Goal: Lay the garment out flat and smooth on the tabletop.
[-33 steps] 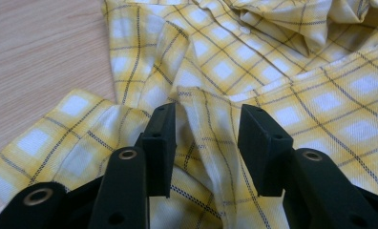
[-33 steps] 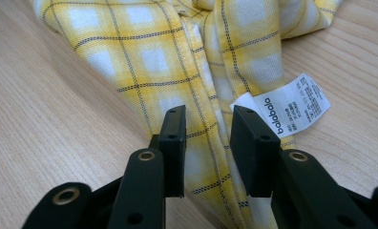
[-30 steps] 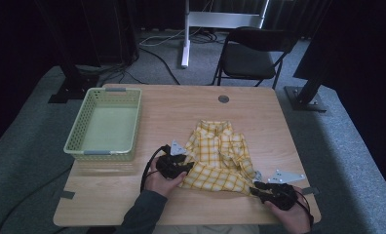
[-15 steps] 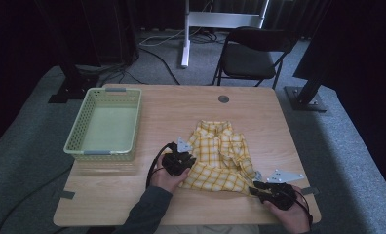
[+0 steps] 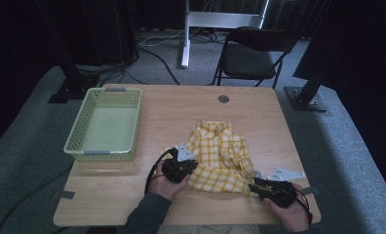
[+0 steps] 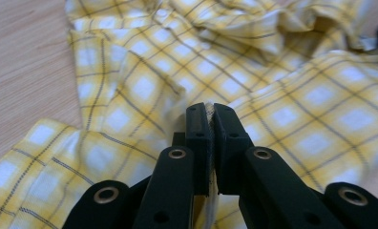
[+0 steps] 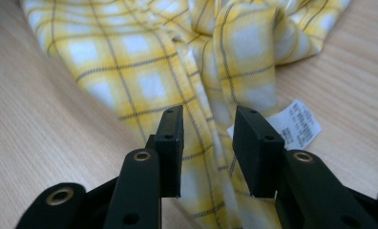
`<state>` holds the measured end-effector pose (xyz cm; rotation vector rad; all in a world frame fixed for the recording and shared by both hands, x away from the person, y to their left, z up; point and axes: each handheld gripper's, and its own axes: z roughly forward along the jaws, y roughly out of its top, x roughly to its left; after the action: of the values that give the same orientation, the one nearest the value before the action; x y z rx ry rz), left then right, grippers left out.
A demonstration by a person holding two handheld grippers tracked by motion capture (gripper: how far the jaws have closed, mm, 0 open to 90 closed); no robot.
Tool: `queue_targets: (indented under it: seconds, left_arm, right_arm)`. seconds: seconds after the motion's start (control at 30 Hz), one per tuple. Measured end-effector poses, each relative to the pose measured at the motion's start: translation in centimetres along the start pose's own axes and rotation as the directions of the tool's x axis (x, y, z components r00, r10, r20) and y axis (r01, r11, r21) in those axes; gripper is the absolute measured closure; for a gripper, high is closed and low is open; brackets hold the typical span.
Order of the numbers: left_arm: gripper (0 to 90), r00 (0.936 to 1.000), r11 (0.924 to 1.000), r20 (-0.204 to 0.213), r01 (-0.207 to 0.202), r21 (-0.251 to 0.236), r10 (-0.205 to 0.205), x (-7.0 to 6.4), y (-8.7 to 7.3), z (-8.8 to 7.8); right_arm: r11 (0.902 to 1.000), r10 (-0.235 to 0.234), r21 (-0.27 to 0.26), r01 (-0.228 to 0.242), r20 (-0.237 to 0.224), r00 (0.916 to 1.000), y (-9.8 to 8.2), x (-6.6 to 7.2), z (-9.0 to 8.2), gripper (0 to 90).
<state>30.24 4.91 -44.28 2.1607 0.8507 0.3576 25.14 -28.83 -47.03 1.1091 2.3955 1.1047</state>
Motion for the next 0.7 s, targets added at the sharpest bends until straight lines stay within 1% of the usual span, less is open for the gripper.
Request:
queue_targets:
  seconds: [0.03,0.1,0.13,0.3,0.33,0.4,0.47,0.5,0.57,0.6,0.67,0.7]
  left_arm:
    - [86.6,0.9999,0.9999,0.015,-0.006,-0.01,0.006,-0.4,-0.1,-0.4]
    - [86.6,0.9998,0.9998,0.02,-0.005,-0.017,0.006,-0.6,-0.2,-0.6]
    - [86.6,0.9996,0.9997,0.024,-0.015,-0.022,0.015,-0.9,-0.4,-1.0]
    - [86.7,0.9992,0.9992,0.037,-0.015,-0.037,0.017,-1.4,-1.1,-1.6]
    - [86.7,0.999,0.9991,0.04,-0.02,-0.037,0.021,-1.8,-1.5,-1.9]
    - [86.6,0.9987,0.9992,0.044,-0.022,-0.034,0.024,-1.8,-1.7,-2.0]
    - [86.6,0.9988,0.9994,0.045,-0.02,-0.028,0.022,-2.0,-2.4,-2.2]
    - [86.7,0.9989,0.9995,0.046,-0.012,-0.03,0.013,-2.0,-2.7,-2.3]
    - [86.6,0.9989,0.9996,0.046,-0.008,-0.029,0.009,-2.0,-2.9,-2.3]
    - [86.7,0.9986,0.9997,0.052,-0.001,-0.023,0.002,-2.1,-3.5,-2.3]
    - [86.6,0.9984,0.9998,0.057,-0.001,-0.021,0.003,-2.1,-3.7,-2.4]
    - [86.6,0.9983,0.9999,0.059,-0.005,-0.011,0.006,-2.5,-4.2,-2.4]
  right_arm:
    - [1.0,-0.002,-0.004,0.002,0.003,1.0,0.1,0.0,0.0,64.3]
    - [1.0,-0.002,-0.007,0.002,0.006,1.0,0.3,0.0,0.0,65.3]
    - [0.9999,-0.01,-0.009,0.01,0.011,0.9999,0.6,0.1,0.0,66.4]
    - [0.9994,-0.032,-0.014,0.032,0.009,0.9994,1.4,0.5,0.3,68.7]
    - [0.9988,-0.047,-0.017,0.047,0.005,0.9989,1.8,0.7,0.6,69.5]
    - [0.9986,-0.05,-0.019,0.051,0.007,0.9987,2.0,0.7,0.8,70.0]
    - [0.9984,-0.054,-0.017,0.054,0.003,0.9985,2.5,0.8,1.4,71.1]
    - [0.9983,-0.057,-0.016,0.057,0.005,0.9984,2.6,0.8,1.6,71.4]
    - [0.9978,-0.063,-0.018,0.063,0.003,0.998,2.9,0.9,1.9,72.0]
    - [0.9975,-0.068,-0.021,0.068,0.004,0.9977,3.1,1.0,2.0,72.0]
    - [0.9972,-0.07,-0.027,0.07,0.002,0.9976,3.2,1.0,2.1,72.0]
    - [0.9966,-0.074,-0.038,0.074,0.001,0.9973,3.6,1.1,2.3,72.1]
